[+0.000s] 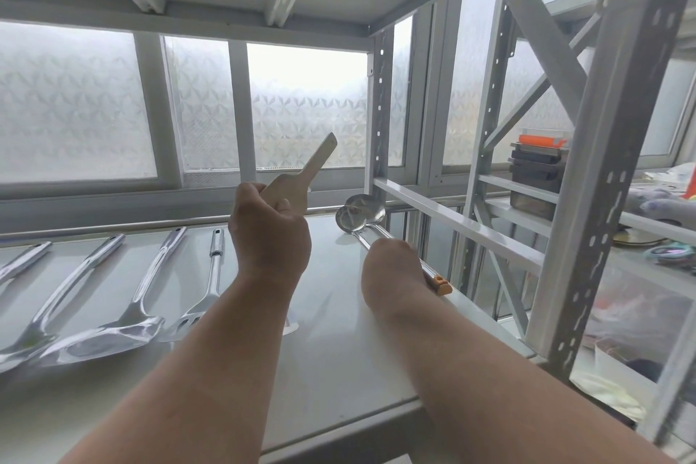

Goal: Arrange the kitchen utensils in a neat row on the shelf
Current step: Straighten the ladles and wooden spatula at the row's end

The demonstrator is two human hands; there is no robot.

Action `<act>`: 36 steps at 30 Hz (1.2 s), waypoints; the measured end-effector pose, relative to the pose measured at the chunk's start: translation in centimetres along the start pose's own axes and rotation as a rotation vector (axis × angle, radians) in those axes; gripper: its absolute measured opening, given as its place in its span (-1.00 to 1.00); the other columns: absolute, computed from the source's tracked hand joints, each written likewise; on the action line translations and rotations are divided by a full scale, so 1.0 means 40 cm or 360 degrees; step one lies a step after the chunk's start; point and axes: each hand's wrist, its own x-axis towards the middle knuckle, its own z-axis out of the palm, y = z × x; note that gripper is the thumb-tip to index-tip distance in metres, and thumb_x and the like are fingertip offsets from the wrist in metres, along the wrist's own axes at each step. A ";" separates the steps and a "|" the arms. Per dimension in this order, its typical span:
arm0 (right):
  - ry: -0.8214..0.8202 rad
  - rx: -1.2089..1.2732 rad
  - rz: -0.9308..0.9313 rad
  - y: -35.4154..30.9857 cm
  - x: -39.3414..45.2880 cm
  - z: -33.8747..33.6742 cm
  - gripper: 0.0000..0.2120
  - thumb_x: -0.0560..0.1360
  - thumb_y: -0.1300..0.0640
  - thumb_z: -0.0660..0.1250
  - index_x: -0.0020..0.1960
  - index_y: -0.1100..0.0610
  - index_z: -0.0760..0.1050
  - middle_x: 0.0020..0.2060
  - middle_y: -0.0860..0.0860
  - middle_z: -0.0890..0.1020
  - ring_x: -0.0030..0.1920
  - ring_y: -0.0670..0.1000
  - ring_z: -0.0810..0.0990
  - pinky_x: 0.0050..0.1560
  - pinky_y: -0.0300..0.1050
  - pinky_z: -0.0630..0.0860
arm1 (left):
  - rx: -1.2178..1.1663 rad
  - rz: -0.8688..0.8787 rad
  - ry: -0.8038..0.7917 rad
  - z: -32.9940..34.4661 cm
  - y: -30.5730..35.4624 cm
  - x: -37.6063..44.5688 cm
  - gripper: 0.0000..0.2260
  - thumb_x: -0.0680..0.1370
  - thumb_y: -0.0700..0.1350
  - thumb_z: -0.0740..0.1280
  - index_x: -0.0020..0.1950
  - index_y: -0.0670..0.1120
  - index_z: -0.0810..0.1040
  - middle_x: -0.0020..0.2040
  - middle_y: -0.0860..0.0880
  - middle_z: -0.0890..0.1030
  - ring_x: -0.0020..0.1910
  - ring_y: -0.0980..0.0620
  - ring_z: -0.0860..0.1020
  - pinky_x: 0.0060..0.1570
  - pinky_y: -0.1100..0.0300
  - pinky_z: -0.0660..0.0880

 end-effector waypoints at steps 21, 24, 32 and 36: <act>0.0413 0.3023 0.0359 0.028 -0.026 -0.059 -0.41 0.44 -0.08 0.43 0.39 0.09 0.37 -0.02 0.16 0.63 -0.21 0.04 0.68 0.01 0.09 0.68 | -0.1659 -0.0888 0.0102 -0.112 -0.005 0.106 -0.69 0.59 -0.06 0.53 0.29 -0.07 0.58 0.11 -0.08 0.73 0.03 0.01 0.70 0.02 0.09 0.70; 0.0352 0.3205 0.0353 0.026 -0.027 -0.059 -0.38 0.47 -0.13 0.47 0.41 0.08 0.35 0.06 0.21 0.59 -0.20 0.06 0.67 -0.06 -0.02 0.65 | -0.1586 -0.0951 0.0124 -0.109 -0.015 0.108 -0.70 0.55 0.01 0.56 0.21 -0.03 0.61 0.10 -0.04 0.71 -0.05 0.03 0.64 -0.07 0.16 0.64; 0.0200 0.2765 0.0015 0.014 -0.062 -0.073 -0.84 0.60 0.08 0.41 0.17 0.04 0.61 -0.21 0.05 0.68 -0.27 0.06 0.62 -0.24 -0.09 0.52 | -0.1697 -0.0955 0.0105 -0.115 -0.010 0.101 -0.86 0.54 -0.01 0.58 0.03 0.06 0.68 -0.03 0.10 0.76 -0.05 0.09 0.72 0.06 0.09 0.66; -0.0044 0.2328 -0.0511 -0.011 -0.098 -0.077 -0.72 0.50 0.04 0.54 0.19 -0.09 0.63 -0.25 0.17 0.59 -0.43 0.01 0.49 -0.38 -0.20 0.41 | -0.1680 -0.0810 0.0075 -0.108 -0.004 0.112 -0.89 0.69 -0.15 0.38 0.04 0.05 0.64 -0.03 0.03 0.75 -0.02 0.02 0.71 0.14 0.03 0.64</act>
